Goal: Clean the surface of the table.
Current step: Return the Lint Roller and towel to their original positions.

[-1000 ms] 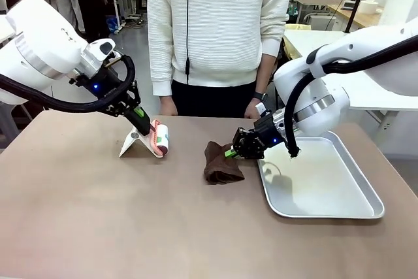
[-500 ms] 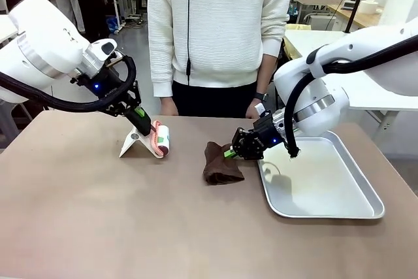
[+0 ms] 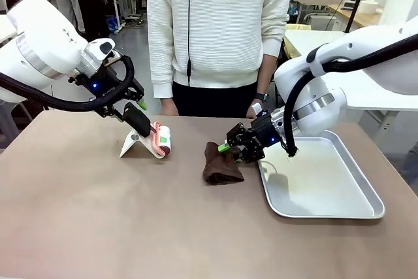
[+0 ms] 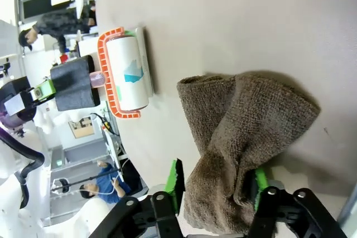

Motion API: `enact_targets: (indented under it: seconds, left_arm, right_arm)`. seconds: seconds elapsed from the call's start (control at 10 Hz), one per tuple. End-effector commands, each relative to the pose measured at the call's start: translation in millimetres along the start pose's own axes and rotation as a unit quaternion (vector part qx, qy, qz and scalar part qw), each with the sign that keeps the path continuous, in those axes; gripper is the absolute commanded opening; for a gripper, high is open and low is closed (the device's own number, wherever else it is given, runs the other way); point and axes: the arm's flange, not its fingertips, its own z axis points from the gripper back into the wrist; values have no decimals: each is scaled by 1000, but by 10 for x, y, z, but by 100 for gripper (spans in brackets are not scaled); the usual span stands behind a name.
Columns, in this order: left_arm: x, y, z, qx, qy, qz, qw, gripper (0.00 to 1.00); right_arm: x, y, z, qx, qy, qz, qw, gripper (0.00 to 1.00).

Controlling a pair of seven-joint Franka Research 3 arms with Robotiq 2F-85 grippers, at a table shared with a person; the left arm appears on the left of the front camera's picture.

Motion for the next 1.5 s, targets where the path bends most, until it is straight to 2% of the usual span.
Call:
enact_targets:
  seconds: [0.0,0.5,0.9,1.1,1.2,1.3,1.4]
  left_arm:
    - [-2,-31,39,10,-3,5,1000,100]
    - [-156,-9,188,-11,-2,-13,1000,100]
    - [-250,18,323,-28,-9,-21,999,100]
    - [-462,74,584,-79,-13,-49,996,100]
    - [-613,141,736,-119,-16,-68,990,100]
    - [-774,247,856,-168,-12,-85,982,100]
    - [-959,440,968,-229,-2,-100,968,100]
  right_arm:
    - [47,-101,-8,3,-3,-5,1000,100]
    - [19,-37,51,22,-2,21,1000,100]
    - [-144,10,301,69,6,55,996,100]
    - [-430,62,703,123,1,96,988,100]
    - [-549,54,889,175,3,113,978,100]
    - [-636,10,1058,233,4,102,967,100]
    - [-748,-55,1248,264,-3,90,960,100]
